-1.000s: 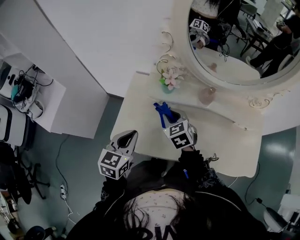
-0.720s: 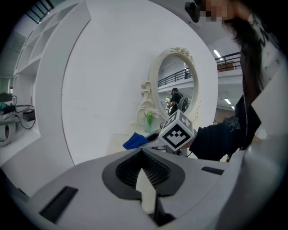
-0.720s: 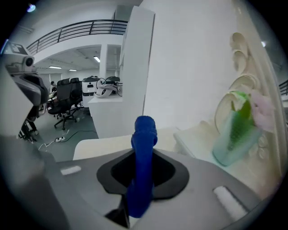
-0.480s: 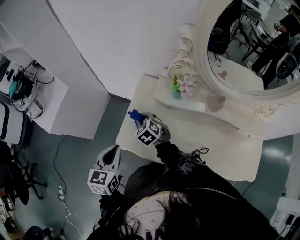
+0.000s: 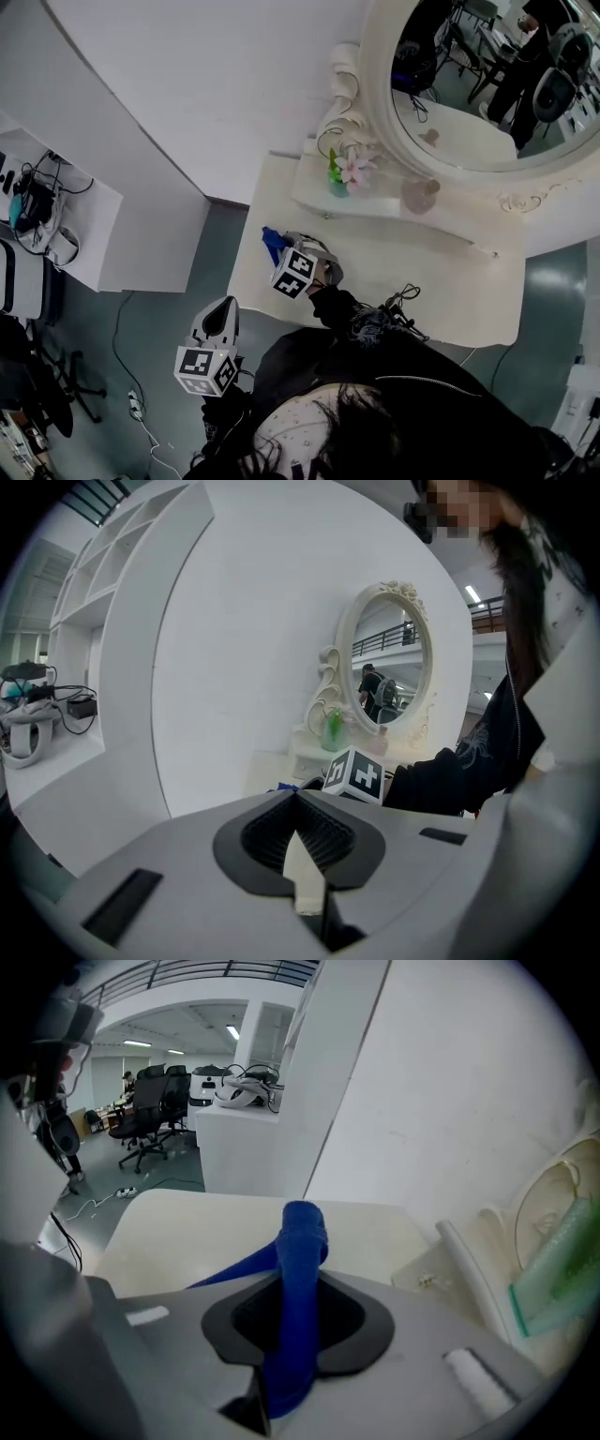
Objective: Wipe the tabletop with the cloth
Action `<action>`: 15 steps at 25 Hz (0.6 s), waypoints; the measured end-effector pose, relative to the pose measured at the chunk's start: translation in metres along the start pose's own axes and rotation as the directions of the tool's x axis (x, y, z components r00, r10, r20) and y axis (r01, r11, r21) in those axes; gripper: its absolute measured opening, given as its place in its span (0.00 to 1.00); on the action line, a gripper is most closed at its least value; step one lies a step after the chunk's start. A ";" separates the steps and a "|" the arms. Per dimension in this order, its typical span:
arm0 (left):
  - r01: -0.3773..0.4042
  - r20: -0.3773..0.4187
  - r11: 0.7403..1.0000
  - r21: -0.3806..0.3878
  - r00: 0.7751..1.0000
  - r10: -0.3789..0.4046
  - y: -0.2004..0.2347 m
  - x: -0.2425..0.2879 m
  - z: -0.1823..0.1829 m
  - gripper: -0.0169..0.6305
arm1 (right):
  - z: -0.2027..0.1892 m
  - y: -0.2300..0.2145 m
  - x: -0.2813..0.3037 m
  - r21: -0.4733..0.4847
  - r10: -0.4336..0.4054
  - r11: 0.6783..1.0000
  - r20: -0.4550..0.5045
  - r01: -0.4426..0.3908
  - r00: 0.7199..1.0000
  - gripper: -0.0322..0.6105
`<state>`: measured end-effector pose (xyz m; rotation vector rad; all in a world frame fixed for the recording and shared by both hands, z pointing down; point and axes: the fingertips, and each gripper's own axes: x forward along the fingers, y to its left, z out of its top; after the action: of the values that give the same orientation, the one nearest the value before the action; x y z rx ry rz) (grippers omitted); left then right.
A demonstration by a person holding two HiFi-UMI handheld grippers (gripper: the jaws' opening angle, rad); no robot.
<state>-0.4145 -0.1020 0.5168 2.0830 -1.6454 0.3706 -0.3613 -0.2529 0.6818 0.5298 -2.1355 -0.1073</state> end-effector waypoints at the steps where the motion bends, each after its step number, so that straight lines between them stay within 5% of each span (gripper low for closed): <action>1: 0.018 -0.003 1.000 0.006 1.000 -0.018 -0.005 0.005 0.001 0.03 | -0.007 -0.005 -0.003 -0.006 -0.016 1.000 -0.004 0.016 1.000 0.17; 15: 0.248 -0.044 0.966 0.073 0.969 -0.245 -0.076 0.069 0.013 0.03 | -0.127 -0.074 -0.071 0.177 -0.174 0.965 -0.108 0.191 0.979 0.17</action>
<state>-0.3246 -0.1529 0.5249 2.2925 -1.3503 0.3901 -0.1999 -0.2753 0.6823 0.8270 -2.0147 0.0154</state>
